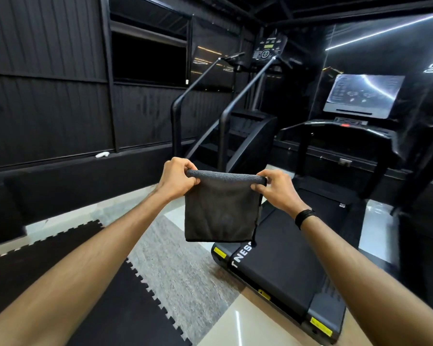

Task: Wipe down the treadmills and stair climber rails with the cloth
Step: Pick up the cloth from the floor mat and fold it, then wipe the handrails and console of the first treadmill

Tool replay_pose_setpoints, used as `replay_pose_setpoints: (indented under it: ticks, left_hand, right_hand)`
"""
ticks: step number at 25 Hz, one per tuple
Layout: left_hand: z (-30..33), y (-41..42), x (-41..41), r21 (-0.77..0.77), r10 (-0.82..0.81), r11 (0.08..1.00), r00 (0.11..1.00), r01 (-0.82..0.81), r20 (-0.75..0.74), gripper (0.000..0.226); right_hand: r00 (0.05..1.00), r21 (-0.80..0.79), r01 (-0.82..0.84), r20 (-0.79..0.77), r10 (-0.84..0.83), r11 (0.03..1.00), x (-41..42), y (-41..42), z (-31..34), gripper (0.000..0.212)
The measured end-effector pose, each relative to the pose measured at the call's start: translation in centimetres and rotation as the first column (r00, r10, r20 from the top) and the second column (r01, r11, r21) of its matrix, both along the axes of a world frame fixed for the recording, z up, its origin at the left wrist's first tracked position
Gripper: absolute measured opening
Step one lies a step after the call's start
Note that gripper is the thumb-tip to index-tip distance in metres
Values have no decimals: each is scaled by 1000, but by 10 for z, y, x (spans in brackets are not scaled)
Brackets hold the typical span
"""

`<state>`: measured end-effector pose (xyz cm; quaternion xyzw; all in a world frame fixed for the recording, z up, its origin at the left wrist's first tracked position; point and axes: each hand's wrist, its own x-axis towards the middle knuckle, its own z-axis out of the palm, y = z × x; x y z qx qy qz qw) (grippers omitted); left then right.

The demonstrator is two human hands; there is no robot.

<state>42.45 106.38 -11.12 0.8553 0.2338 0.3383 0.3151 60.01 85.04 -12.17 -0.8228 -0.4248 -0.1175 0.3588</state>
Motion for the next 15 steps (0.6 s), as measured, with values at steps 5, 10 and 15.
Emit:
replay_pose_setpoints:
  ticks: [5, 10, 15]
  left_hand:
    - [3, -37, 84, 76, -109, 991, 991, 114, -75, 22]
    - [-10, -76, 153, 42, -201, 977, 972, 207, -120, 22]
    - [-30, -93, 230, 42, -310, 945, 928, 325, -206, 15]
  right_hand:
    - [992, -40, 107, -67, -110, 993, 62, -65, 8, 15]
    - [970, -65, 218, -96, -224, 974, 110, -120, -2, 14]
    - [933, -112, 317, -140, -330, 942, 162, -154, -32, 15]
